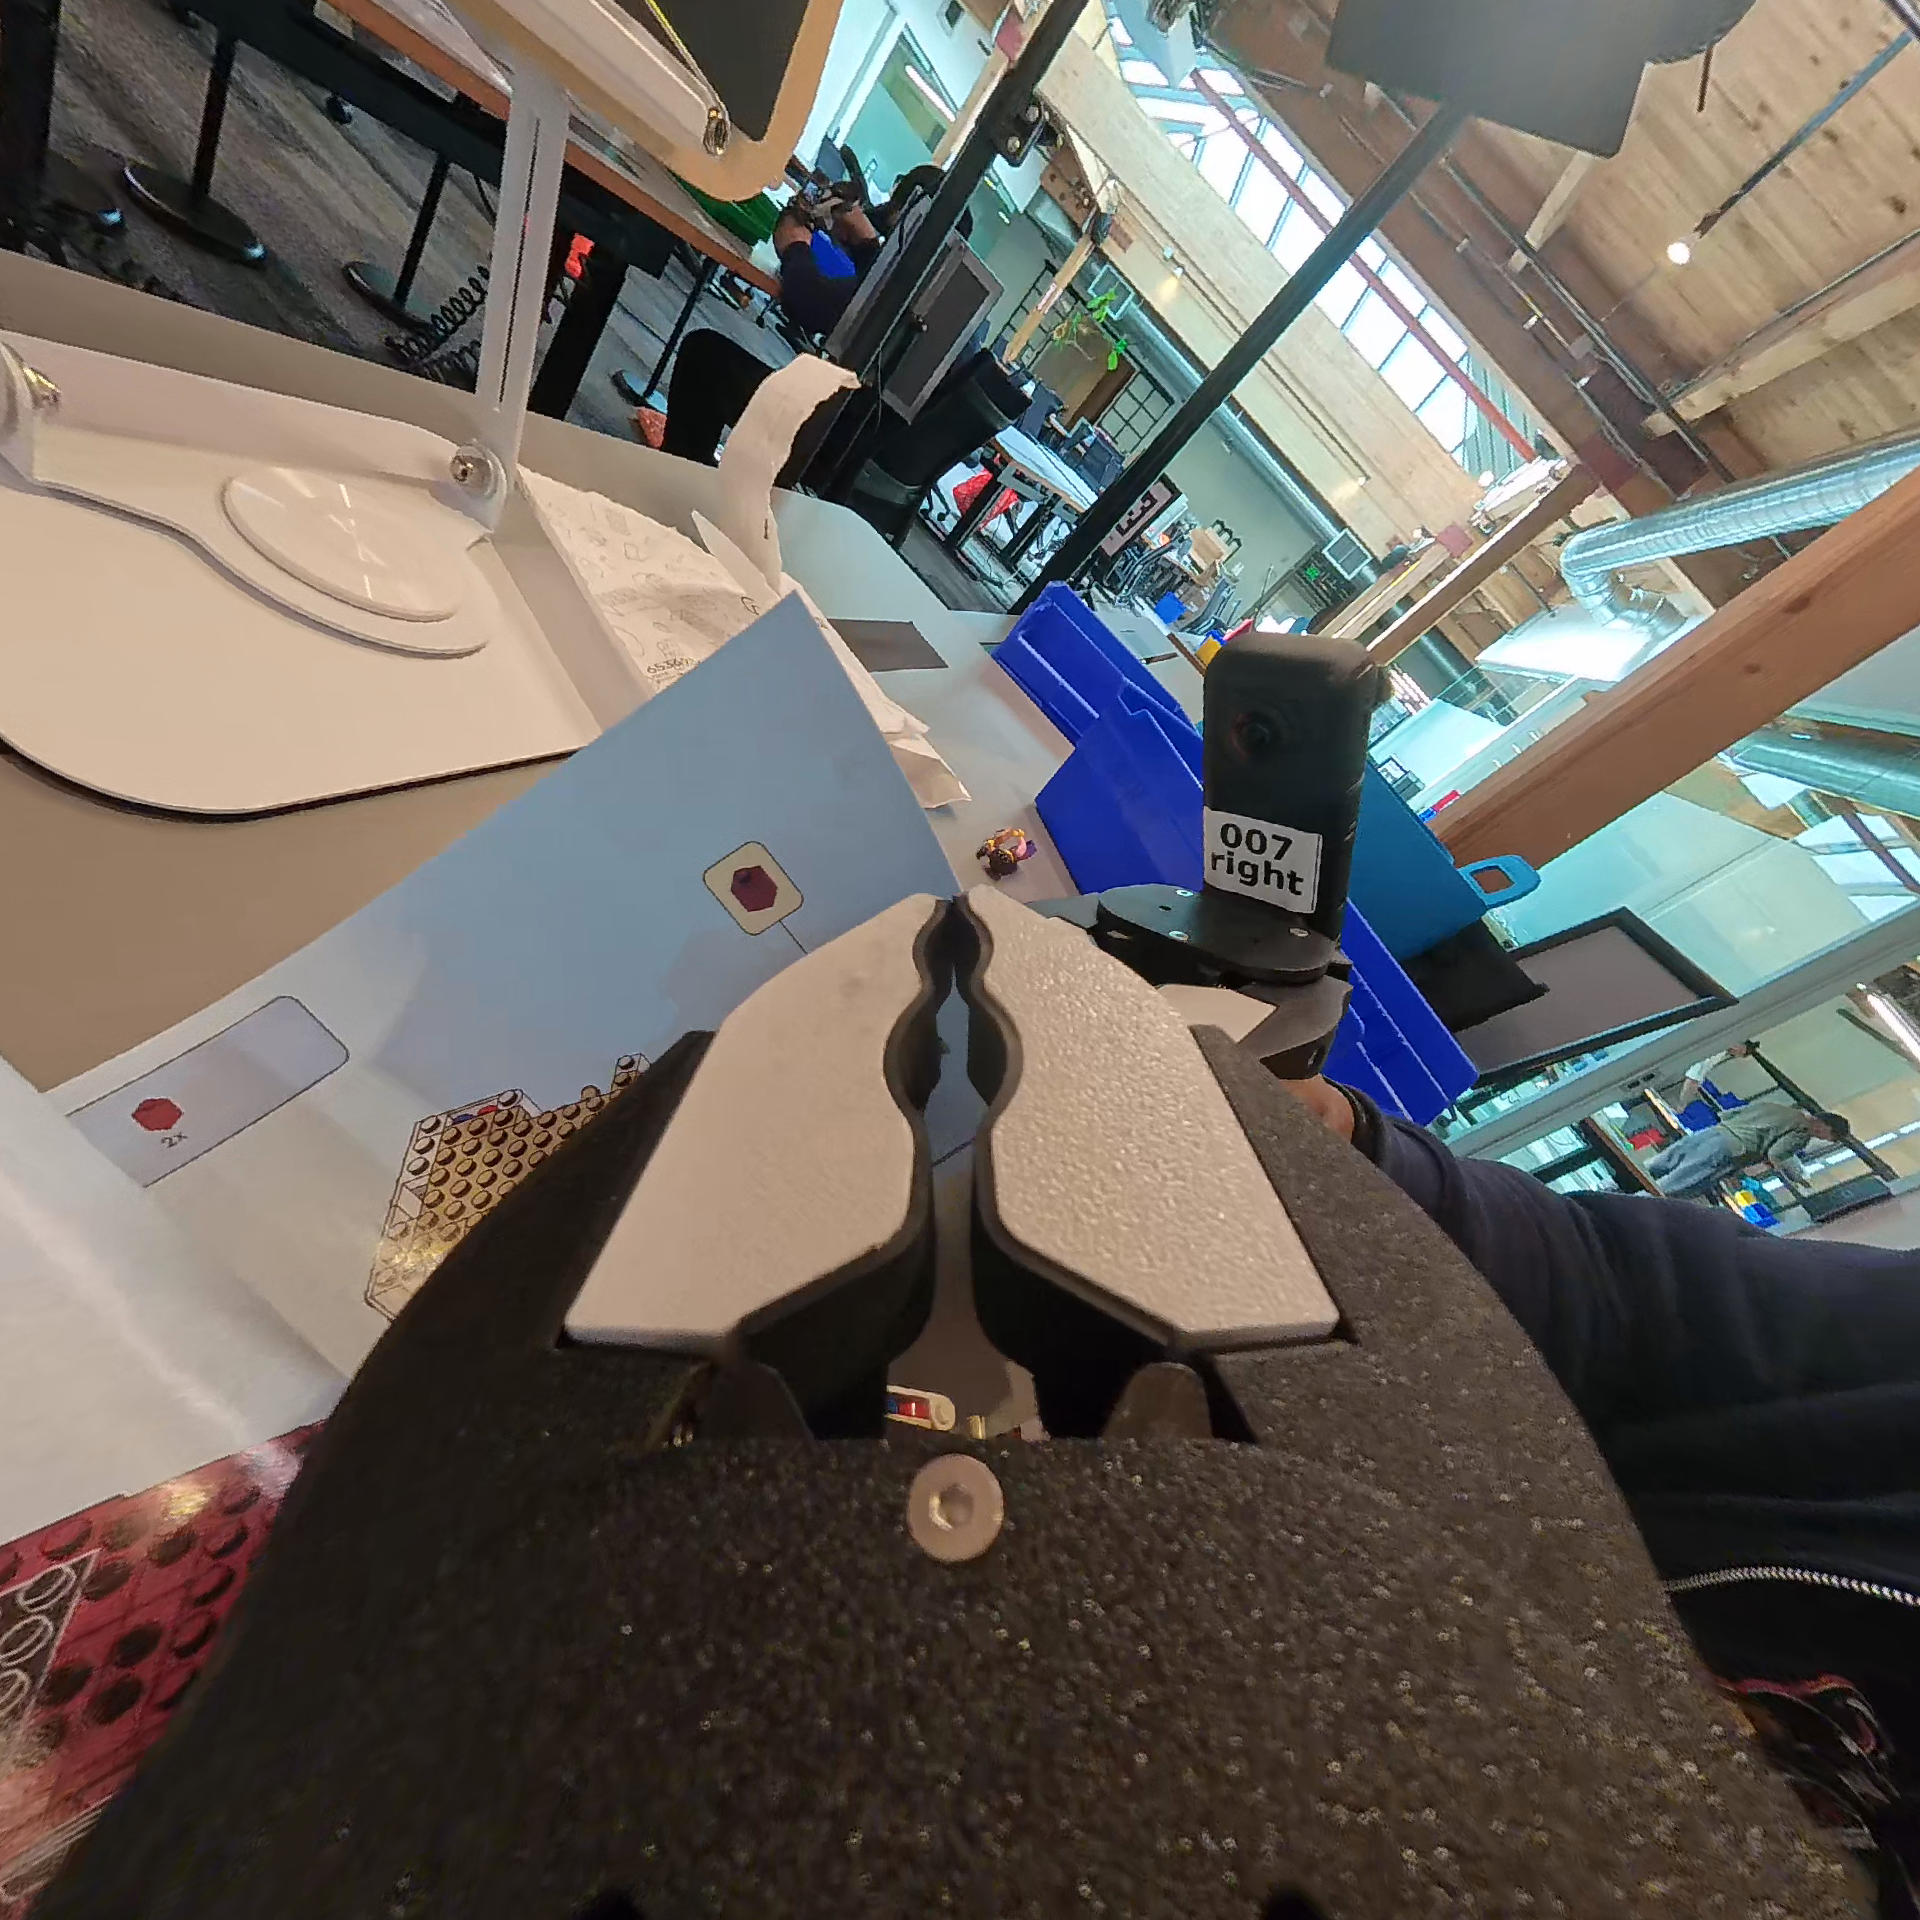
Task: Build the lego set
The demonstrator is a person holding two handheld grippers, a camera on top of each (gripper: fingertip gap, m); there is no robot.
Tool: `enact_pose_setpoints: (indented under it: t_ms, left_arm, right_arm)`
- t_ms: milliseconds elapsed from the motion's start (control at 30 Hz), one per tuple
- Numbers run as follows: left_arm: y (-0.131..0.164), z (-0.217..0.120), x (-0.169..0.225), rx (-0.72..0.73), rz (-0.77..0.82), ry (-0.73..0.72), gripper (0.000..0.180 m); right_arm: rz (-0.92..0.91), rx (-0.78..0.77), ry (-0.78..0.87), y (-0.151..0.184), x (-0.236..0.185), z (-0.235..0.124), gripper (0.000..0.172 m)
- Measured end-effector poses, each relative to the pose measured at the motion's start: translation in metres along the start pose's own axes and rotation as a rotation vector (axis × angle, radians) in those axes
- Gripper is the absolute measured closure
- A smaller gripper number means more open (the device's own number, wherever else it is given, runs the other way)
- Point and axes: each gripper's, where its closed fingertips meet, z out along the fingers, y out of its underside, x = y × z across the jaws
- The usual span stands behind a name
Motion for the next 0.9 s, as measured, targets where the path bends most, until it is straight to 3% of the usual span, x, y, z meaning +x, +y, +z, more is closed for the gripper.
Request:
enact_pose_setpoints:
  t_ms: [467, 900]
  left_arm:
    - [0.0013, 0.0035, 0.0059, 0.012, -0.07, 0.069, 0.173]
    - [0.0028, 0.0043, 0.0088, 0.005, -0.058, 0.082, 0.177]
  right_arm:
    - [0.01, 0.004, -0.018, 0.0001, -0.0018, -0.0003, 0.129]
    - [0.01, 0.002, -0.022, 0.0008, -0.0027, 0.0, 0.13]
